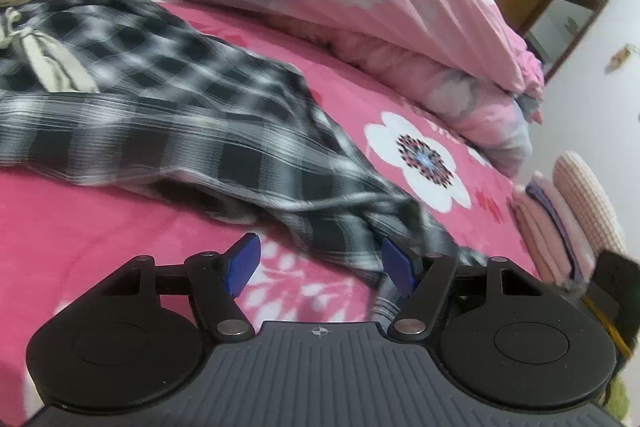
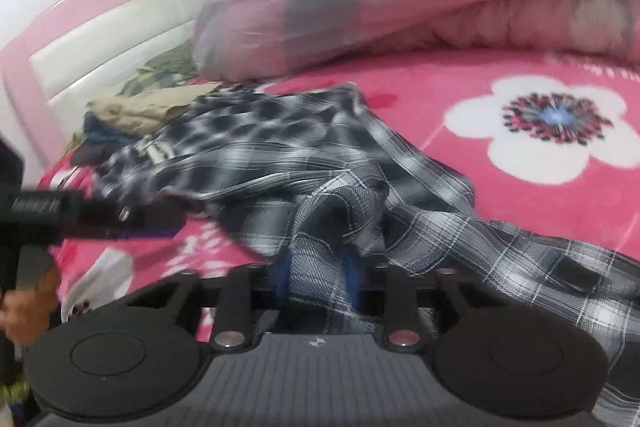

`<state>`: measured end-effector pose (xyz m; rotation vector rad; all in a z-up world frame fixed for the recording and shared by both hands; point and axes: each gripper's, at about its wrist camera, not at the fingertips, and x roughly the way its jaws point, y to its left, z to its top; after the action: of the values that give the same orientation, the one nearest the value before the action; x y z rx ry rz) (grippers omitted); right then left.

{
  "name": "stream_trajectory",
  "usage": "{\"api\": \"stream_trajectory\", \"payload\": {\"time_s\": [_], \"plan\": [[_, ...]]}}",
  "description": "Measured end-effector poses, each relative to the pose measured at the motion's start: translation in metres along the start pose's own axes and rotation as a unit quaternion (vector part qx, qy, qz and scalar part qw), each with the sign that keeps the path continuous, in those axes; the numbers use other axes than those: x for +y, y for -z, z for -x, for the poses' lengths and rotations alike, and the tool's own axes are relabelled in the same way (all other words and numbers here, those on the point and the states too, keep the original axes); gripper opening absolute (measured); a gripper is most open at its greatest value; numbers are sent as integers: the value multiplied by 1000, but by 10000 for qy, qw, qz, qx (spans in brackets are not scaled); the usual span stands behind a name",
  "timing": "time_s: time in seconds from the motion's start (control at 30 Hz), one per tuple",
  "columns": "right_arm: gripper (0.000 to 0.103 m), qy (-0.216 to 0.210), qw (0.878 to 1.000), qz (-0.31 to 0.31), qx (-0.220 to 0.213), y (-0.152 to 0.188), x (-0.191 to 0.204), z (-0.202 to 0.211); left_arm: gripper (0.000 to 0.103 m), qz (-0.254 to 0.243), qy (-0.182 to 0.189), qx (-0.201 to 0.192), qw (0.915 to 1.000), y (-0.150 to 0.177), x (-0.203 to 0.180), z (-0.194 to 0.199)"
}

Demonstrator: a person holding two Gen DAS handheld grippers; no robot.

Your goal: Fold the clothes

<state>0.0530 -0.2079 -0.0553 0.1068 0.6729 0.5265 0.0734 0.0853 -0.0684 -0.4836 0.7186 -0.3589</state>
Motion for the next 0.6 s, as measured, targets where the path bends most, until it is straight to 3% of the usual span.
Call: {"api": "stream_trajectory", "payload": {"time_s": [0.07, 0.17, 0.33, 0.43, 0.6], "plan": [[12, -235, 9997, 56, -79, 1, 2, 7, 68, 114, 34, -102, 9999, -3, 5, 7], [10, -705, 9974, 119, -121, 5, 10, 16, 68, 238, 125, -298, 9992, -8, 9, 17], [10, -1377, 9876, 724, 213, 22, 45, 22, 68, 272, 240, -608, 9975, -17, 7, 32], [10, -1813, 9736, 1332, 376, 35, 75, 32, 68, 231, 314, -726, 9966, -20, 3, 38], [10, -2543, 9380, 2194, 860, 55, 111, 48, 68, 154, 338, -681, 9970, -17, -2, 34]]}}
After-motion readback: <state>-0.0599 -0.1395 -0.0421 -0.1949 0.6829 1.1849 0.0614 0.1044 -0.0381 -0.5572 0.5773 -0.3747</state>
